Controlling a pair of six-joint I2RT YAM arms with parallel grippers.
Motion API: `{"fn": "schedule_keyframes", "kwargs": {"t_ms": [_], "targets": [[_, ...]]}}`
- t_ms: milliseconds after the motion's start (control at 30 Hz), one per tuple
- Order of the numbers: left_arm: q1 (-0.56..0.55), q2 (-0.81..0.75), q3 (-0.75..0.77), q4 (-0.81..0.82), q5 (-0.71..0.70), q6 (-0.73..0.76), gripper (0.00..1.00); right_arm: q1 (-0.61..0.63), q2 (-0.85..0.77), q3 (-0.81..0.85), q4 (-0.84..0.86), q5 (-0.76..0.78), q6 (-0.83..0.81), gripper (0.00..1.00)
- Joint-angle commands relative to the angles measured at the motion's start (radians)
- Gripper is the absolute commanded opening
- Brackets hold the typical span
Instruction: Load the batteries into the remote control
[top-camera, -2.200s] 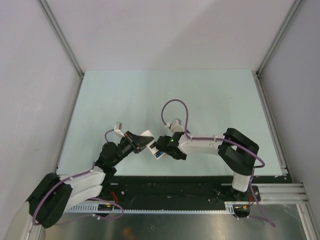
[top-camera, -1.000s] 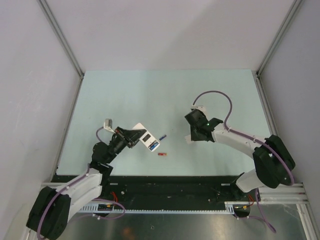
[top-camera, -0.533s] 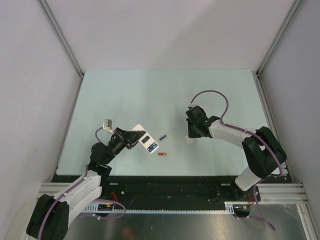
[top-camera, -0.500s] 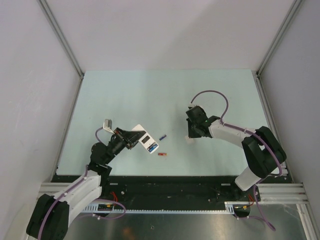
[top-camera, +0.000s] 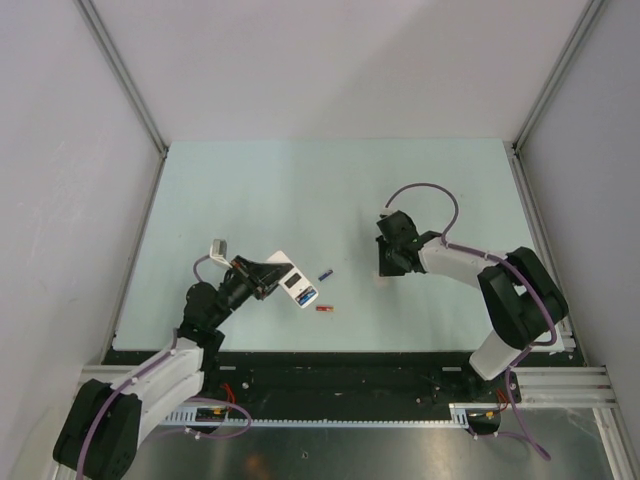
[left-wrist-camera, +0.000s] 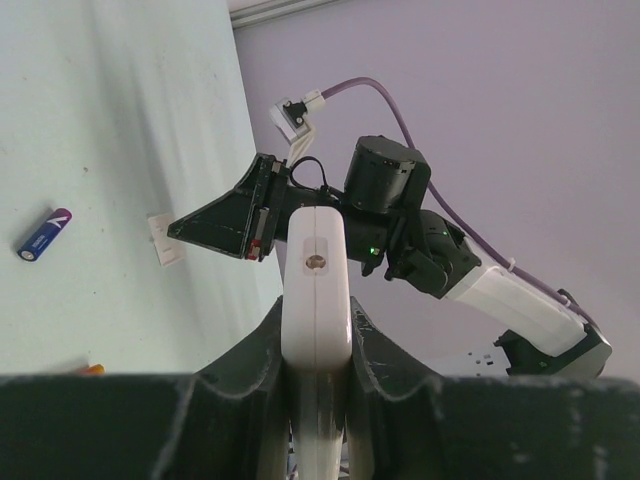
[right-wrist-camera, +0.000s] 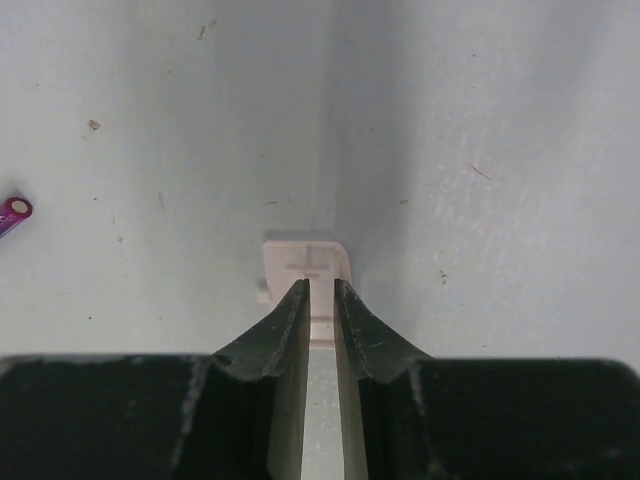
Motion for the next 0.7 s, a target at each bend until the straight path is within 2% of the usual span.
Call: {"fn": "schedule_keyframes", "kwargs": {"t_ms": [0, 100, 433, 667], "targets": [[0.008, 0.009, -0.120, 0.028, 0.004, 0.020, 0.00, -0.024, -0.008, -0.015, 0.030, -0.028, -0.016, 0.21], [0.008, 0.016, -0.118, 0.029, 0.001, 0.024, 0.00, -0.024, -0.008, -0.018, 0.037, -0.037, -0.016, 0.25], [0.008, 0.039, -0.107, 0.029, -0.002, 0.033, 0.00, -0.049, -0.031, -0.046, 0.063, -0.060, 0.001, 0.50], [0.008, 0.057, -0.098, 0.029, -0.002, 0.039, 0.00, -0.049, -0.068, -0.054, 0.057, -0.058, -0.005, 0.54]]}}
